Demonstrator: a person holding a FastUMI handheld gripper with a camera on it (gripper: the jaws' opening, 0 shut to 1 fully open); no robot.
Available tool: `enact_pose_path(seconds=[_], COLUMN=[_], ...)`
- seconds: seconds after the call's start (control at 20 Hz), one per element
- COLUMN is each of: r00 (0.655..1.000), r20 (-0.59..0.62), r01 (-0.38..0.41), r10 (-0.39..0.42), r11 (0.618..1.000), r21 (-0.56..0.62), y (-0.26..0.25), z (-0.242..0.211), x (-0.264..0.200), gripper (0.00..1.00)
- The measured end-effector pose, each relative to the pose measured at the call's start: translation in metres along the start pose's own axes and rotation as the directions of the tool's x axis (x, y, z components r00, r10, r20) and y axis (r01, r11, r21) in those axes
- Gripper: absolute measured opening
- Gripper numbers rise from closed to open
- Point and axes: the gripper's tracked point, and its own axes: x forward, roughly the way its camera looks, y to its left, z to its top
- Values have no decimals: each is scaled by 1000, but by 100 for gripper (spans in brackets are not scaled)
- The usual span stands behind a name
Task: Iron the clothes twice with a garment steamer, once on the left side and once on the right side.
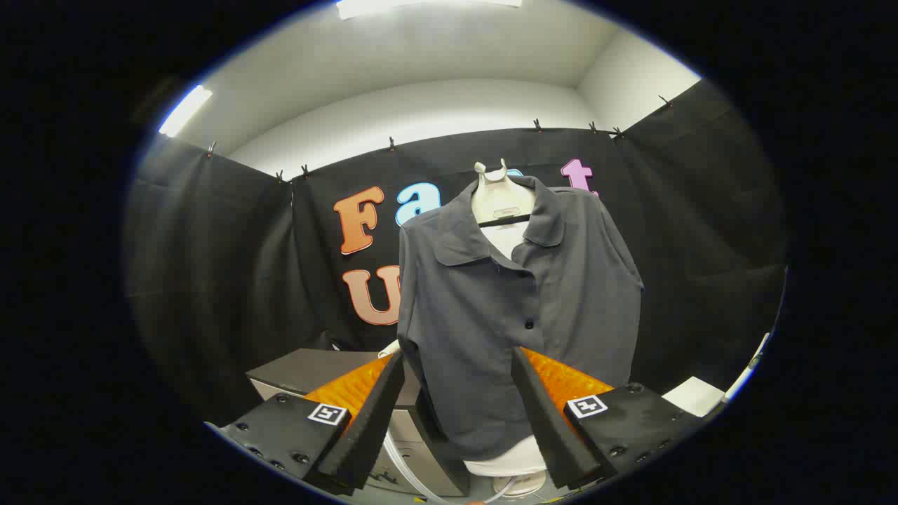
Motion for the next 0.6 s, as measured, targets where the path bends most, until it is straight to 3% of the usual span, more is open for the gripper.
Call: enact_pose_path(seconds=[0.3,0.6], r00=[996,970], r20=[53,142], r01=[79,196], r10=[-78,-198], r11=[996,980], r21=[-33,31], y=[3,14], z=[21,20], x=[-12,-46], gripper=[98,98])
